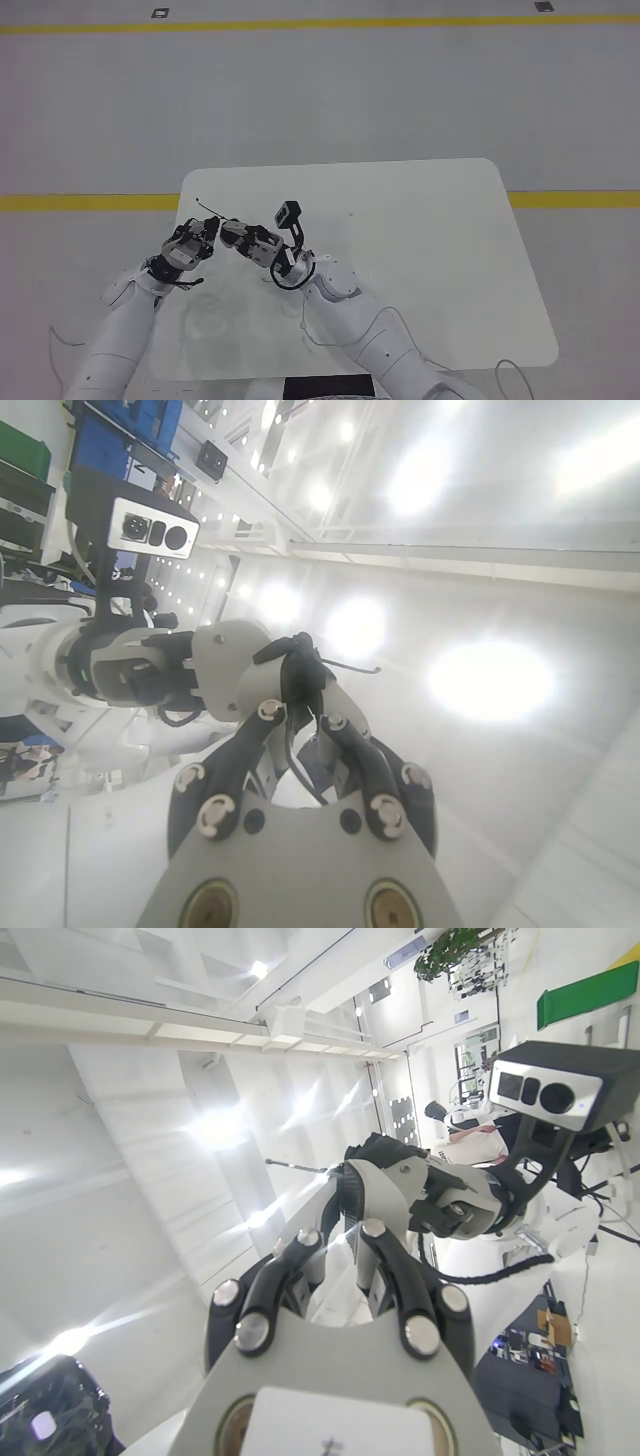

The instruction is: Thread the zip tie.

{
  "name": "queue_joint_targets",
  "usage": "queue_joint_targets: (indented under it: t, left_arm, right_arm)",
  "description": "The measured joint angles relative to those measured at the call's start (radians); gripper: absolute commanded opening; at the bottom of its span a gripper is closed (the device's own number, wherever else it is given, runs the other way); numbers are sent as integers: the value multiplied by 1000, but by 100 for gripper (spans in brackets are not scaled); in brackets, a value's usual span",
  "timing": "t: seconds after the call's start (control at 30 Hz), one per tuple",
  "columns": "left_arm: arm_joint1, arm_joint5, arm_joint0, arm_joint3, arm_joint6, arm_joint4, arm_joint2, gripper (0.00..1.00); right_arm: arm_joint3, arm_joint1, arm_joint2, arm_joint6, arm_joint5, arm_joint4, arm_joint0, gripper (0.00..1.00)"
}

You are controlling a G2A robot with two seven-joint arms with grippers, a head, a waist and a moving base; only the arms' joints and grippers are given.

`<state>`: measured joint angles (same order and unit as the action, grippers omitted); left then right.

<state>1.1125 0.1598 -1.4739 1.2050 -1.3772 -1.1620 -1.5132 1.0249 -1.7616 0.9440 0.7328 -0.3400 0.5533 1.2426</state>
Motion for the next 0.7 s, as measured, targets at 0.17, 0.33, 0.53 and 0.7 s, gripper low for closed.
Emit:
queue_joint_targets:
  t: [0.17,0.33,0.53,0.7]
  left_arm:
    - [0,0,0,0,0,0,0,0]
    - [0,0,0,0,0,0,0,0]
    - [0,0,0,0,0,0,0,0]
    - [0,0,0,0,0,0,0,0]
  right_arm:
    - [2,-8,21,2,0,-22,10,0]
    - [9,-14,36,7,0,-54,18,19]
    - [24,-14,55,21,0,-67,30,25]
    - [31,-13,57,18,0,-78,32,22]
